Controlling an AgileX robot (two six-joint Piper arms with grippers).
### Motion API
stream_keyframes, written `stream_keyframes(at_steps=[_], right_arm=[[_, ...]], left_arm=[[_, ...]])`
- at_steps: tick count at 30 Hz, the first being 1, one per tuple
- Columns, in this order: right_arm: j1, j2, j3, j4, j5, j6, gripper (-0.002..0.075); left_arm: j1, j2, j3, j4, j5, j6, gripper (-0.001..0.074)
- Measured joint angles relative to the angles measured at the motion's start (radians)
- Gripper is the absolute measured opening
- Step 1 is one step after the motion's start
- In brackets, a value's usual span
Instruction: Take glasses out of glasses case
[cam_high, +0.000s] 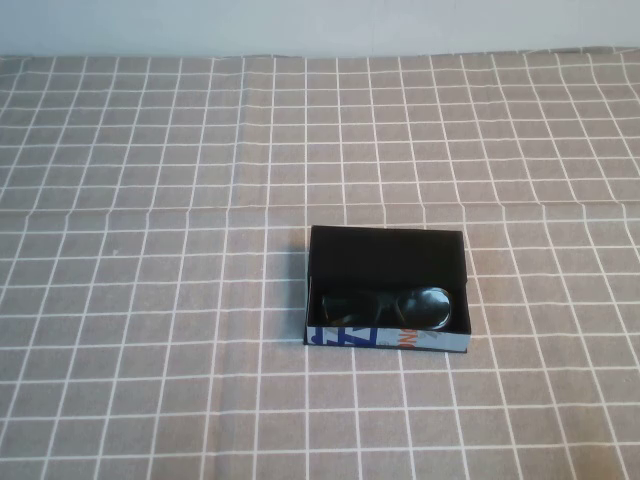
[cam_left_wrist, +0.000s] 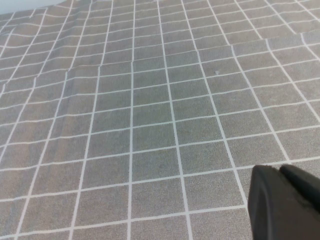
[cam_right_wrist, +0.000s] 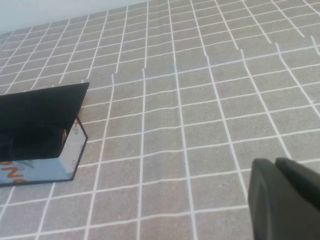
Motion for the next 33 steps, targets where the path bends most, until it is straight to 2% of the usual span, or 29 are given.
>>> stream_keyframes(at_steps=[5, 10, 13, 18, 21, 30, 33], right_arm=[[0.0, 0.0, 0.0, 0.036, 0.0, 0.0, -0.0018], [0.0, 0.0, 0.0, 0.189, 0.0, 0.0, -0.0018], [0.0, 0.0, 0.0, 0.366, 0.0, 0.0, -0.0018], [0.0, 0.0, 0.0, 0.753, -0.008, 0.0, -0.0018], [0.0, 0.0, 0.0, 0.904, -0.02, 0.0, -0.0018], [0.0, 0.0, 0.0, 0.874, -0.055, -0.006, -0.0018], [0.0, 0.0, 0.0, 0.869, -0.059, -0.088, -0.0018]], left_arm=[[0.0, 0.0, 0.0, 0.0, 0.0, 0.0, -0.0004], [0.0, 0.0, 0.0, 0.0, 0.0, 0.0, -0.0004], [0.0, 0.0, 0.0, 0.0, 0.0, 0.0, -0.0004], [0.0, 0.0, 0.0, 0.0, 0.0, 0.0, -0.0004], [0.0, 0.0, 0.0, 0.0, 0.0, 0.0, -0.0004], [0.0, 0.0, 0.0, 0.0, 0.0, 0.0, -0.0004], [0.0, 0.0, 0.0, 0.0, 0.0, 0.0, -0.0004]])
